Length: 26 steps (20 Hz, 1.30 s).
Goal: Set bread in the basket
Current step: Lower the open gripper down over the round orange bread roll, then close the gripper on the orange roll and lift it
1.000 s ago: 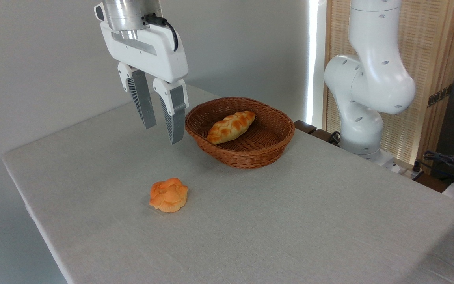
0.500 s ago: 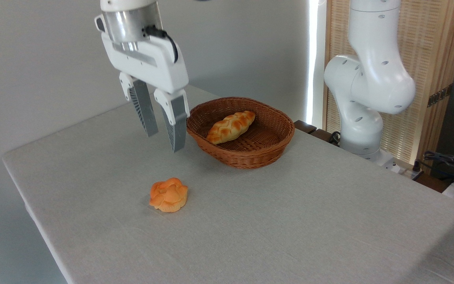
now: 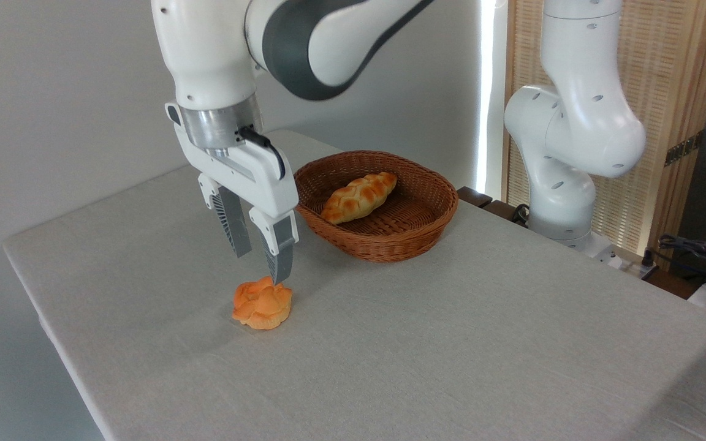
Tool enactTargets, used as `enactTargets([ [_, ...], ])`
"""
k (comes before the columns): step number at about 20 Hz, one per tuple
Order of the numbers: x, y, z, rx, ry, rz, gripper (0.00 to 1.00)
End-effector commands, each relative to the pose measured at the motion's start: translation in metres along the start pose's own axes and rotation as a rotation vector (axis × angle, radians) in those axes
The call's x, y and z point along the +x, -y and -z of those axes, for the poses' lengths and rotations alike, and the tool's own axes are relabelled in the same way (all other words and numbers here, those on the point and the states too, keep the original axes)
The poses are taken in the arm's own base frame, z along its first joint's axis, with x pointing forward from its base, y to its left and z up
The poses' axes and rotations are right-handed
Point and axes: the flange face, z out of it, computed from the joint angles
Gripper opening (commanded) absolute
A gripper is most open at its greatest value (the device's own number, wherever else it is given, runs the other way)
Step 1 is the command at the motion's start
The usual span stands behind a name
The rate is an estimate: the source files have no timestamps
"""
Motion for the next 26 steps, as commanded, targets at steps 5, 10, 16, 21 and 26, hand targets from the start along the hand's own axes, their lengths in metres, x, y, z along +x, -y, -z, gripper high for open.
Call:
enactTargets([
  [5, -0.002, -0.015, -0.039, -0.033, -0.03, -0.001, 1.0],
  [10, -0.002, -0.012, -0.051, -0.004, -0.065, -0.001, 1.0],
  [16, 0.001, -0.011, -0.06, 0.009, -0.067, -0.006, 1.0],
  [21, 0.009, -0.022, -0.079, 0.007, -0.057, -0.031, 0.86],
  [26, 0.009, -0.022, -0.08, 0.011, -0.062, -0.042, 0.24],
])
